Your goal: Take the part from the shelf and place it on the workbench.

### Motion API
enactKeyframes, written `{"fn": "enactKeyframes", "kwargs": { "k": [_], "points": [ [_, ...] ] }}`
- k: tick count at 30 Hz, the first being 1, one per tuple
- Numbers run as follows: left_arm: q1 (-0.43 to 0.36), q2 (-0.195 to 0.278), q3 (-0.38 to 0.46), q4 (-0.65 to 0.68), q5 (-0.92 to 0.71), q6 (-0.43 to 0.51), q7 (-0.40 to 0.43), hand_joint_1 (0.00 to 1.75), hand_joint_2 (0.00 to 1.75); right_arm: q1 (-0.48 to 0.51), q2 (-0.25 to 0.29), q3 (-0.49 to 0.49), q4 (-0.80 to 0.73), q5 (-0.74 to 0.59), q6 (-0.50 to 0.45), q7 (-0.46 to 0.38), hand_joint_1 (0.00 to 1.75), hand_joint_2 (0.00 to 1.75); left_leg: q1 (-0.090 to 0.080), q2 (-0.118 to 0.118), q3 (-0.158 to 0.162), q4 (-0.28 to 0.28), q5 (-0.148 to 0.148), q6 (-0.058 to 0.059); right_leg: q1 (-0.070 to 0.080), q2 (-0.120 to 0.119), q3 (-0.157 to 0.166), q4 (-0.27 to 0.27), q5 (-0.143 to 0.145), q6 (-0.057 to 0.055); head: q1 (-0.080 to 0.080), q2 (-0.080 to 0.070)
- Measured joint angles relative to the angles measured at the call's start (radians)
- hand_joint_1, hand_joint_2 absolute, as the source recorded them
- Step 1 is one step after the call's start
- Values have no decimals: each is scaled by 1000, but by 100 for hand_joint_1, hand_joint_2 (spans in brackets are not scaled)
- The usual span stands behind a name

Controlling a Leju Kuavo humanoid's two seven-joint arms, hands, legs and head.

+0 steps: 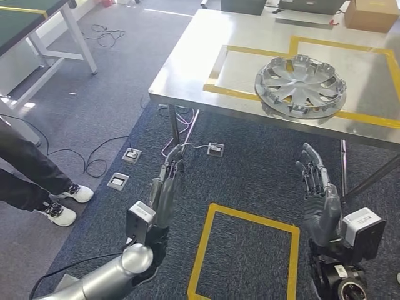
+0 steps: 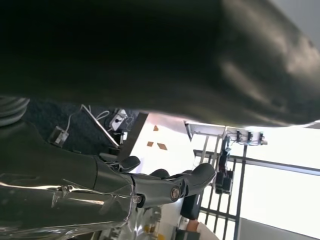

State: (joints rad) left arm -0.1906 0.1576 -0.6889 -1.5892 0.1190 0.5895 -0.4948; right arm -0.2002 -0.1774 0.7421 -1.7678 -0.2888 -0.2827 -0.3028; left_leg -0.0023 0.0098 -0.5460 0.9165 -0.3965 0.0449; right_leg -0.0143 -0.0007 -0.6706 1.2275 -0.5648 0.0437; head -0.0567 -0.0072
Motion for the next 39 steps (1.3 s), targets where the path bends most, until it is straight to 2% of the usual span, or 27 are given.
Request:
{"fn": "enactKeyframes", "kwargs": {
  "k": [1,2,4,6,8,10,11,12,14,15,16,17,18,19,21,22,25,27,29,30,31,32,33,35,36,38,39],
  "points": [
    [0,0,0,0,0,0,0,0,0,0,0,0,0,0,0,0,0,0,0,0,-15,2,11,-2,-1,0,6,34,6,2,1,0],
    [1,0,0,0,0,0,0,0,0,0,0,0,0,0,0,0,0,0,0,0,-31,5,21,-4,-3,0,27,32,34,4,1,0],
    [2,0,0,0,0,0,0,0,0,0,0,0,0,0,0,0,0,0,1,-1,-60,15,39,-11,-5,0,117,-77,86,4,2,0],
    [2,0,0,0,0,0,0,0,0,-2,0,0,0,0,2,-2,0,0,-1,-2,-80,25,55,-22,-3,1,218,-233,75,-1,2,0],
    [1,0,0,0,-1,0,-1,0,0,-3,0,0,0,0,7,-4,0,0,-3,-2,-87,27,70,-33,2,3,250,-302,53,-12,1,0],
    [2,0,0,0,-3,1,-1,0,0,-4,0,0,1,0,12,-6,0,0,0,-2,-94,33,69,-43,1,1,233,-305,64,-30,2,0],
    [3,1,0,0,-4,2,-1,0,0,-4,0,0,1,0,13,-7,0,0,2,-3,-105,55,42,-49,-1,-1,223,-306,74,-40,2,0],
    [4,1,1,0,-5,3,-1,0,0,-4,0,0,1,0,15,-8,0,0,4,-4,-122,97,-2,-54,-3,-3,212,-307,84,-48,1,0],
    [5,2,1,0,-7,5,-1,0,0,-4,0,0,1,1,17,-9,0,0,8,-5,-167,230,-103,-64,-2,-4,191,-306,105,-54,-4,0],
    [6,2,1,0,-7,6,-1,0,0,-4,0,0,1,1,18,-9,0,0,9,-5,-184,296,-127,-68,-2,-4,180,-305,115,-54,-6,0],
    [7,3,1,0,-7,7,-1,0,0,-3,0,0,2,1,19,-9,0,0,10,-5,-190,339,-126,-70,-2,-4,169,-304,124,-52,-7,0],
    [9,3,1,0,-7,8,0,0,0,-3,0,0,2,2,19,-9,0,0,11,-5,-179,348,-104,-70,-2,-4,157,-303,133,-50,-9,0],
    [9,3,1,0,-8,10,-1,0,0,-3,0,0,3,2,20,-9,0,0,11,-5,-148,316,-73,-67,-2,-4,147,-301,139,-47,-11,0],
    [9,3,1,0,-8,11,-1,0,0,-3,0,0,3,2,22,-9,0,0,11,-5,-100,253,-47,-63,-2,-4,140,-300,145,-44,-12,0],
    [8,3,1,0,-10,16,-1,0,0,-3,0,0,3,6,23,-11,0,0,8,-6,0,103,-37,-52,1,-4,131,-296,152,-36,-15,0],
    [8,3,1,-1,-11,18,-1,0,0,-4,0,0,3,12,24,-12,0,0,5,-6,29,53,-45,-46,3,-5,129,-295,156,-30,-15,0],
    [9,3,1,-3,-12,21,-1,0,0,-3,0,0,3,36,22,-13,0,0,6,-13,38,13,-51,-29,3,-11,120,-290,161,-14,-12,0],
    [11,3,1,-3,-13,21,-1,0,0,-3,0,0,4,49,20,-11,0,0,9,-20,33,7,-41,-14,2,-9,92,-226,114,-7,-4,0],
    [12,3,1,-4,-14,21,0,0,0,-3,0,0,4,54,21,-7,0,0,7,-28,24,7,-32,-5,1,-4,36,-82,31,-2,3,0],
    [13,3,1,-5,-14,21,0,0,0,-2,0,0,4,55,22,-4,0,0,6,-33,19,8,-28,-3,1,-4,12,-14,3,-1,5,0],
    [15,3,1,-5,-14,21,0,0,0,-1,0,0,5,55,22,-1,0,0,4,-41,15,9,-24,-3,1,-3,2,25,-9,0,5,0],
    [16,3,1,-5,-14,20,0,0,0,0,0,0,5,56,22,2,0,0,3,-49,11,9,-21,-4,1,-2,11,21,1,-2,5,0],
    [17,3,1,-5,-14,19,0,0,0,0,0,0,5,56,21,5,0,0,2,-59,10,10,-19,-5,1,1,41,-23,28,-5,6,0],
    [17,3,1,-6,-14,18,0,0,0,0,0,0,5,58,18,9,0,0,-1,-78,7,13,-15,-9,1,37,124,-173,92,-16,7,0],
    [16,2,1,-6,-15,17,0,0,0,0,0,0,5,59,16,10,0,0,-2,-87,2,16,-12,-13,1,56,156,-234,109,-20,7,0],
    [15,2,1,-7,-16,16,-1,0,0,-1,0,0,5,59,15,13,0,0,-1,-103,-14,21,-4,-24,1,73,179,-283,110,-23,8,0],
    [16,3,1,-7,-17,16,-1,0,0,-2,0,1,5,59,14,14,0,0,0,-114,-21,23,1,-31,0,63,181,-290,111,-25,8,0]
  ]
}}
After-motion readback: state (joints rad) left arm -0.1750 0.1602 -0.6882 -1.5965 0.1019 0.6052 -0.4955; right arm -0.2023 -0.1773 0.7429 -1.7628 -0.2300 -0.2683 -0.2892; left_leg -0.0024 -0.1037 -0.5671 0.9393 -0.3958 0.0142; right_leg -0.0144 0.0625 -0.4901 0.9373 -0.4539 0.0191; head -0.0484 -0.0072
